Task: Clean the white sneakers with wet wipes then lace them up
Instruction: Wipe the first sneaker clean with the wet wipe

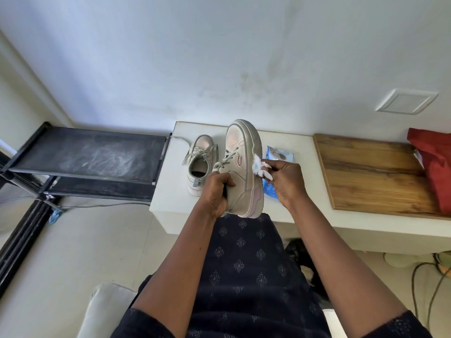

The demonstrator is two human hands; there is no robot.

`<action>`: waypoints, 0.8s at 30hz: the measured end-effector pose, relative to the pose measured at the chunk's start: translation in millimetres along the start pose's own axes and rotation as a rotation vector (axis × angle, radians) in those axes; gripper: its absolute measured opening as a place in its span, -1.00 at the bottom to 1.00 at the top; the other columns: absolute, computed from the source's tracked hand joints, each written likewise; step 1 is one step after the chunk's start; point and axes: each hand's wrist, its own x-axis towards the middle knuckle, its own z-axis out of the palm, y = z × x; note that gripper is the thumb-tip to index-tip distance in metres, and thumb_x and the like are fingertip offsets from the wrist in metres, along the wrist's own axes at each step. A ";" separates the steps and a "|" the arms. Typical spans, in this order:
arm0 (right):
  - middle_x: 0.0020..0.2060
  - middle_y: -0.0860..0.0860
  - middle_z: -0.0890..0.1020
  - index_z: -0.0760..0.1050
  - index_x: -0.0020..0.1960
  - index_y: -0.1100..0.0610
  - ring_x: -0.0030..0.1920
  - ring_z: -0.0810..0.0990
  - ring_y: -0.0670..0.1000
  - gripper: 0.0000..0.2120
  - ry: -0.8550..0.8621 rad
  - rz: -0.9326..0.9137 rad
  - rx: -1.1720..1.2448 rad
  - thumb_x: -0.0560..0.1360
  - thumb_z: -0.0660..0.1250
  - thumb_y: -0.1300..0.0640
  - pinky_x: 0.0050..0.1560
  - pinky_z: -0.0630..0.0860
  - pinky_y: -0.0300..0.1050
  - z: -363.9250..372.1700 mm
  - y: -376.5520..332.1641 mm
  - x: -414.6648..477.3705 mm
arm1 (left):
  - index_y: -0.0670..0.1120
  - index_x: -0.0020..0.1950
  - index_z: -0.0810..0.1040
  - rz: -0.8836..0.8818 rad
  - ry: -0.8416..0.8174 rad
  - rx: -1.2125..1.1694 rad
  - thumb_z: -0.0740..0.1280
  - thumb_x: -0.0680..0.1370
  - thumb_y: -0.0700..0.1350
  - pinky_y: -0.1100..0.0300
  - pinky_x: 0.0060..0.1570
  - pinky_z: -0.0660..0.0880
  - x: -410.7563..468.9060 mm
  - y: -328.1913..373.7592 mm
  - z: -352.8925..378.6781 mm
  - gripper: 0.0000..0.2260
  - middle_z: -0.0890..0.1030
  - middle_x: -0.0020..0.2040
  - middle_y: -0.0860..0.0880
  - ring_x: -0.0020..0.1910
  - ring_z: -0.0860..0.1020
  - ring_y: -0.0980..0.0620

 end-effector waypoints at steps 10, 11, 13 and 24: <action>-0.17 0.24 0.61 0.62 -0.03 0.35 -0.18 0.60 0.24 -0.71 0.174 -0.822 -0.832 0.27 0.37 0.52 -0.18 0.59 0.01 16.6 9.5 -3.4 | -0.14 -0.23 0.31 -0.005 -0.022 0.035 0.15 0.22 -0.44 0.02 -0.14 0.41 -10.9 4.4 8.1 -0.75 0.38 -0.25 -0.11 -0.20 0.38 -0.10; -0.17 0.25 0.61 0.62 -0.03 0.35 -0.18 0.60 0.23 -0.74 0.203 -0.803 -0.822 0.30 0.37 0.49 -0.16 0.58 -0.02 16.0 2.1 1.3 | -0.14 -0.26 0.30 -0.010 -0.004 0.063 0.13 0.28 -0.46 0.05 -0.17 0.40 -13.2 5.4 10.7 -0.76 0.37 -0.28 -0.10 -0.24 0.38 -0.08; -0.16 0.26 0.60 0.61 -0.01 0.34 -0.17 0.60 0.23 -0.80 0.240 -0.755 -0.813 0.37 0.37 0.42 -0.12 0.53 -0.06 16.2 -13.2 12.9 | -0.13 -0.31 0.26 -0.015 0.025 0.122 0.07 0.36 -0.50 0.13 -0.28 0.35 -19.2 7.3 16.2 -0.73 0.33 -0.34 -0.07 -0.34 0.34 -0.03; -0.33 0.16 0.58 0.59 -0.24 0.31 -0.32 0.55 0.17 -0.68 0.153 -0.970 -1.056 0.10 0.35 0.61 -0.34 0.37 -0.24 24.3 -11.4 12.4 | -0.12 -0.34 0.24 0.060 0.013 0.203 0.07 0.38 -0.51 0.21 -0.38 0.30 -22.4 4.4 20.2 -0.70 0.28 -0.37 -0.05 -0.38 0.29 0.03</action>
